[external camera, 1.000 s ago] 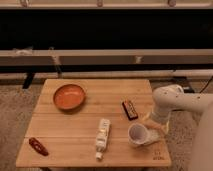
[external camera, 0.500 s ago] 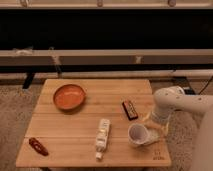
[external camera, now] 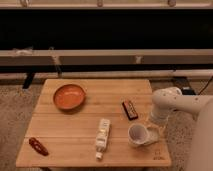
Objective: Place the white sponge in the ceramic cup
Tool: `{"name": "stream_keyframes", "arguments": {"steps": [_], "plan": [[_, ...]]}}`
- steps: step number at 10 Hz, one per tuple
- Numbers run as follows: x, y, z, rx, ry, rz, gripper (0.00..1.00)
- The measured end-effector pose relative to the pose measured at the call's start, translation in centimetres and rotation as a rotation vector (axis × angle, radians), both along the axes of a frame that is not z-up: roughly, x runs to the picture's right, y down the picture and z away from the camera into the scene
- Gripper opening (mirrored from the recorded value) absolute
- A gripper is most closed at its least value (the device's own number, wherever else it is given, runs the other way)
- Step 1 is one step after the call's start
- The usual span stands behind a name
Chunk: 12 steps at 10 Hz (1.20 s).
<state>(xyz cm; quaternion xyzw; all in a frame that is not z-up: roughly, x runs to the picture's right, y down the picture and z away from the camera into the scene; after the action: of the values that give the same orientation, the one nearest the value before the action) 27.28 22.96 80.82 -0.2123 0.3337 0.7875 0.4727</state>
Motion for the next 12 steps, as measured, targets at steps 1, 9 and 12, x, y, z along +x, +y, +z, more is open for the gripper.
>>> {"name": "stream_keyframes", "arguments": {"steps": [1, 9, 12], "plan": [[0.0, 0.0, -0.1, -0.003, -0.004, 0.0, 0.31], [-0.2, -1.7, -1.4, 0.031, -0.014, -0.017, 0.0], [-0.8, -4.7, -3.1, 0.097, -0.021, -0.031, 0.0]]}}
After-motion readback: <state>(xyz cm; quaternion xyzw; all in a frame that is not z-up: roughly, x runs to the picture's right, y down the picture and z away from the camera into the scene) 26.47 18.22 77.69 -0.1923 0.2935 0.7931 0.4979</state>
